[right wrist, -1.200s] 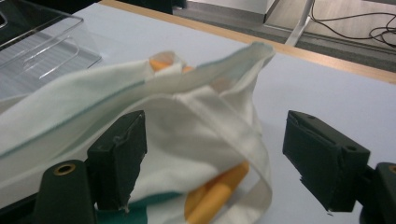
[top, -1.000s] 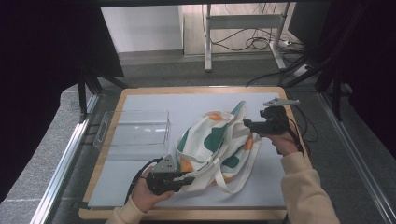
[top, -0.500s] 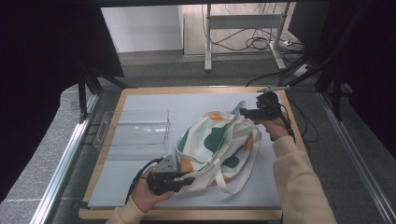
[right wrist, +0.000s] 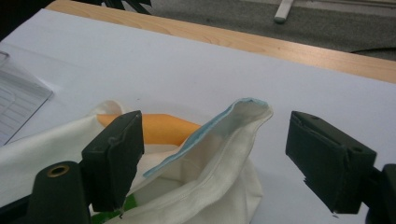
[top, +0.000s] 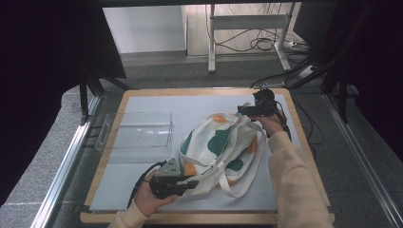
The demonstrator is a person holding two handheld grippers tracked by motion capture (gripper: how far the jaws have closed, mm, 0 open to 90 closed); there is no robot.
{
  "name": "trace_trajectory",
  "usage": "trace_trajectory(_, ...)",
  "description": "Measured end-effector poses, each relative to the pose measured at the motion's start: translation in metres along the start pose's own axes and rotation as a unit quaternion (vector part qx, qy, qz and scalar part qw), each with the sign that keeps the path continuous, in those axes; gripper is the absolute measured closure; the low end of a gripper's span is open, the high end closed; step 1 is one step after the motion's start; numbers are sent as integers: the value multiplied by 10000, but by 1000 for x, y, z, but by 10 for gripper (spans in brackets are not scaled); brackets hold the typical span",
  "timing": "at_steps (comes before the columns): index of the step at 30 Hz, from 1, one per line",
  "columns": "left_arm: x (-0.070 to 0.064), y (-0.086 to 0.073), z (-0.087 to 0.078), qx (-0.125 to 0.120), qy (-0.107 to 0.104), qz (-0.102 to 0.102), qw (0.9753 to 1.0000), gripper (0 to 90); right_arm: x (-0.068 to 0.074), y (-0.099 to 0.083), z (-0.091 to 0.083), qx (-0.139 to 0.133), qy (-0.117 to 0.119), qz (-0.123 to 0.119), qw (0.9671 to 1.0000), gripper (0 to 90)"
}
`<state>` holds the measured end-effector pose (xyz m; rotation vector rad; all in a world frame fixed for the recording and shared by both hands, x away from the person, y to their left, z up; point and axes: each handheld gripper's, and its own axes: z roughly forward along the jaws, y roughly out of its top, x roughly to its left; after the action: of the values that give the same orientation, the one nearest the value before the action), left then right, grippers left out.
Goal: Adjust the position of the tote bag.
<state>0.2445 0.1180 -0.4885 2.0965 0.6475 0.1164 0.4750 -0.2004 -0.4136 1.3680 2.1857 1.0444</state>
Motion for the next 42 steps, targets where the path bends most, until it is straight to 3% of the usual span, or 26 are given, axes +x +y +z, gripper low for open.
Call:
trace_trajectory(8, 0, 0, 0, 10, 0, 9, 10000, 754, -4, 2, 17, 254, -129, 257, 9993, 199)
trace_trajectory(16, 0, -1, 0, -3, -5, -8, 10000, 754, -6, -2, 31, 477, -103, 413, 9980, 231)
trace_trajectory(21, 0, -1, 0, -1, 4, -7, 10000, 754, -7, -4, 34, 631, 30, 512, 9967, 311)
trace_trajectory(22, 0, -1, 0, 0, 4, -6, 10000, 754, -6, -6, 35, 727, 79, 526, 9959, 383)
trace_trajectory(24, 0, -1, 1, -1, 6, -7, 10000, 755, -6, -6, 35, 766, 107, 527, 9956, 419)
trace_trajectory(26, 0, -1, 1, 0, 9, -6, 10000, 754, -6, -7, 34, 823, 76, 484, 9954, 551)
trace_trajectory(33, 0, -1, 1, -3, 13, -6, 10000, 754, -9, -8, 32, 961, 166, 512, 9939, 699)
trace_trajectory(36, 0, -1, 1, 0, 19, 0, 10000, 754, -8, -8, 31, 954, 177, 436, 9943, 801)
trace_trajectory(42, 0, -1, 1, 4, 14, -1, 10000, 755, -5, -7, 26, 915, 169, 337, 9951, 830)
